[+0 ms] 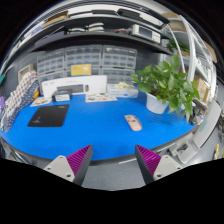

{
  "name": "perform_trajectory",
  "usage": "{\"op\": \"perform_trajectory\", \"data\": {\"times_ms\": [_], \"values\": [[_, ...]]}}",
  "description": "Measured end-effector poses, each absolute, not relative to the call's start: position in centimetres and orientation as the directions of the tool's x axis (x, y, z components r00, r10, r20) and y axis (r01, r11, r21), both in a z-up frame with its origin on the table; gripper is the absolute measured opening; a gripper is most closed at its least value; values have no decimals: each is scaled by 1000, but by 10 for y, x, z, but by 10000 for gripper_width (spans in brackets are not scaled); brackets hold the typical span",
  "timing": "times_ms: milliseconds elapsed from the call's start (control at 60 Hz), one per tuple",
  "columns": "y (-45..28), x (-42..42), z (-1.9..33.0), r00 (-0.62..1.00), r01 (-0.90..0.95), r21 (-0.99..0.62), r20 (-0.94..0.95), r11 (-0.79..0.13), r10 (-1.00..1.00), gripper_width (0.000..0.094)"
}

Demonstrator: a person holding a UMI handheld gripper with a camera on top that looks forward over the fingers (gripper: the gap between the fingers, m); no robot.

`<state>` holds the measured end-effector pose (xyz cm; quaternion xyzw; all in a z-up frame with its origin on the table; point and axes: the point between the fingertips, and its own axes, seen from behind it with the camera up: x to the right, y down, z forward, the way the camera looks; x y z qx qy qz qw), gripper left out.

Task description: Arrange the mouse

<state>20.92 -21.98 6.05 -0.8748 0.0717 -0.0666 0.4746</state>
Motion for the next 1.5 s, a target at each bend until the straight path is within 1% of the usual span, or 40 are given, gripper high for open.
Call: {"op": "perform_trajectory", "data": {"times_ms": [150, 300, 500, 583, 633, 700, 717, 750, 767, 867, 883, 917, 933, 950, 967, 1000, 1050, 1267, 1333, 1400, 1500], "values": [[-188, 276, 26, 972, -68, -808, 80, -585, -223, 861], [-139, 317, 3, 971, -79, -787, 78, -611, -225, 864], [-71, 346, -10, 981, -62, -775, 67, -629, -180, 859], [-47, 354, -13, 986, -49, -775, 65, -631, -156, 832], [-37, 357, -17, 987, -43, -768, 66, -639, -146, 786], [-27, 353, -19, 992, -54, -765, 32, -642, -122, 687], [-26, 350, -20, 993, -57, -763, 22, -644, -114, 691], [-22, 346, -21, 995, -59, -763, 9, -643, -101, 597], [-22, 344, -21, 995, -58, -762, 7, -645, -98, 492], [-24, 343, -23, 993, -44, -751, 39, -659, -111, 445], [-20, 348, -23, 993, -41, -748, 42, -662, -109, 423], [-24, 344, -23, 991, -49, -748, 45, -662, -123, 412], [-25, 342, -22, 990, -51, -746, 49, -664, -131, 393], [-25, 342, -23, 990, -50, -745, 52, -666, -132, 396], [-25, 342, -22, 990, -49, -745, 54, -665, -133, 370], [-25, 342, -23, 990, -50, -740, 54, -671, -133, 360], [-25, 341, -24, 989, -69, -733, 37, -677, -141, 319], [-26, 342, -22, 982, -64, -707, 82, -704, -172, 317], [-25, 338, -16, 976, -85, -701, 83, -708, -200, 321], [-21, 327, 6, 969, -100, -718, 86, -689, -230, 320], [-10, 293, 60, 960, -121, -768, 70, -629, -271, 318]]}}
